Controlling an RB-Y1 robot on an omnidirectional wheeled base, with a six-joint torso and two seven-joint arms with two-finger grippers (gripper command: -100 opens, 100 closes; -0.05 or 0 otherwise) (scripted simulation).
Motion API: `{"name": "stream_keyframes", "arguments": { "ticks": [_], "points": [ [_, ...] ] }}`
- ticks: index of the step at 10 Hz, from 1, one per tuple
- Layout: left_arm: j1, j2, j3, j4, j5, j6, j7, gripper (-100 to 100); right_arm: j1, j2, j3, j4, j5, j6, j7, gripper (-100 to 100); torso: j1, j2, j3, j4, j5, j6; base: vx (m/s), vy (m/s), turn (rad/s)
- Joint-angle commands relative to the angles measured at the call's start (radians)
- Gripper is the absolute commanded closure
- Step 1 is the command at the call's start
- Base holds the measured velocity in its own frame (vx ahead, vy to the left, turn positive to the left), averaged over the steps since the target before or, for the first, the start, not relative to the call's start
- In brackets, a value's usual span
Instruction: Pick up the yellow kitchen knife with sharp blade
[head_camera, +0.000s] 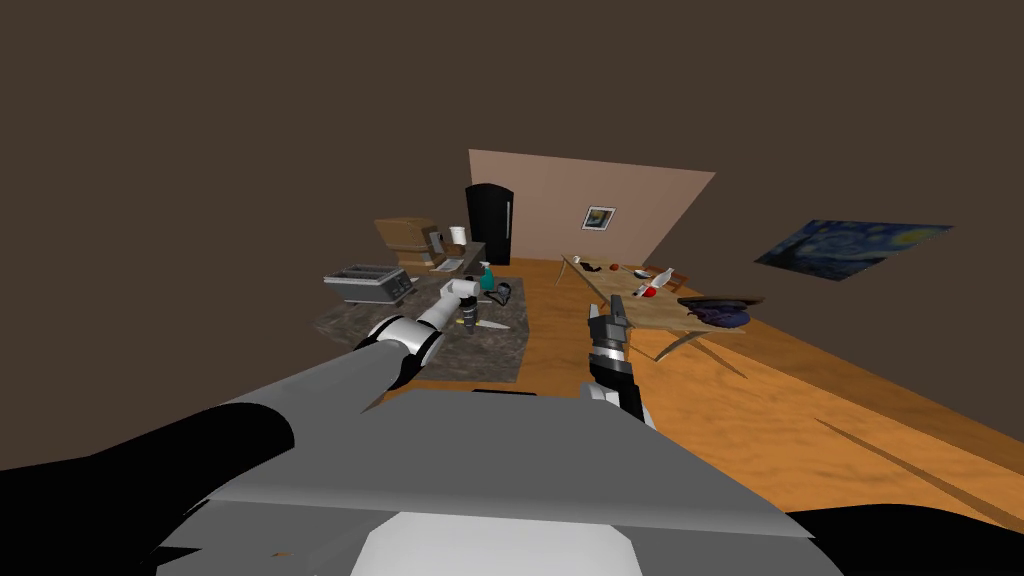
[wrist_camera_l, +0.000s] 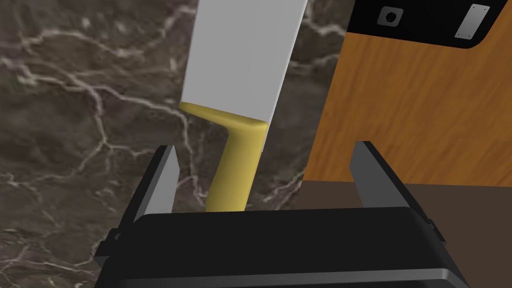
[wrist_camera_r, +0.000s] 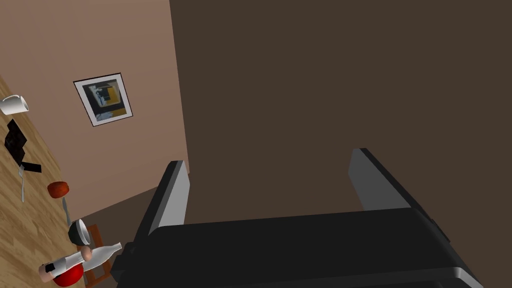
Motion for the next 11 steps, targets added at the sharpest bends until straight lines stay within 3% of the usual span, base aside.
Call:
{"name": "stream_keyframes", "arguments": {
  "ticks": [1,2,6,7,8,10,11],
  "points": [
    [0.0,0.0,0.0,0.0,0.0,0.0,0.0,-100,0.0,0.0,0.0,0.0,0.0,0.0,0.0,0,0.0,0.0,0.0,0.0,0.0,0.0,0.0,0.008,-0.002],
    [0.001,-0.001,0.0,0.0,0.0,-0.003,-0.001,100,0.0,0.0,0.0,0.0,0.0,0.0,0.0,0,0.0,-0.001,-0.001,-0.001,0.0,0.0,0.0,0.0,0.0],
    [0.001,-0.001,0.0,-0.001,0.0,-0.003,-0.003,100,0.0,0.0,0.0,0.0,0.0,0.0,0.0,0,-0.001,-0.002,-0.001,-0.001,0.0,-0.001,0.0,0.0,0.0],
    [0.001,-0.002,-0.001,-0.001,0.0,-0.003,-0.003,0,0.0,0.0,0.0,0.0,0.0,0.0,0.0,0,-0.001,-0.002,-0.001,-0.001,0.0,-0.001,0.0,0.0,0.0],
    [-0.022,0.007,-0.003,-0.018,0.005,0.032,0.009,100,0.0,0.0,0.0,0.0,0.0,0.0,0.0,0,-0.001,-0.002,-0.001,-0.001,0.0,-0.001,-0.004,-0.011,0.012],
    [-0.025,0.01,-0.003,-0.021,0.007,0.036,0.008,100,0.0,0.0,0.0,0.0,0.0,0.0,0.0,0,-0.002,-0.001,0.0,0.0,-0.001,-0.001,0.0,-0.014,0.003],
    [-0.029,0.011,-0.003,-0.022,0.008,0.041,0.009,0,0.0,0.0,0.0,0.0,0.0,0.0,0.0,0,-0.002,-0.001,-0.001,-0.001,0.0,-0.001,0.0,0.0,0.0]
  ]
}}
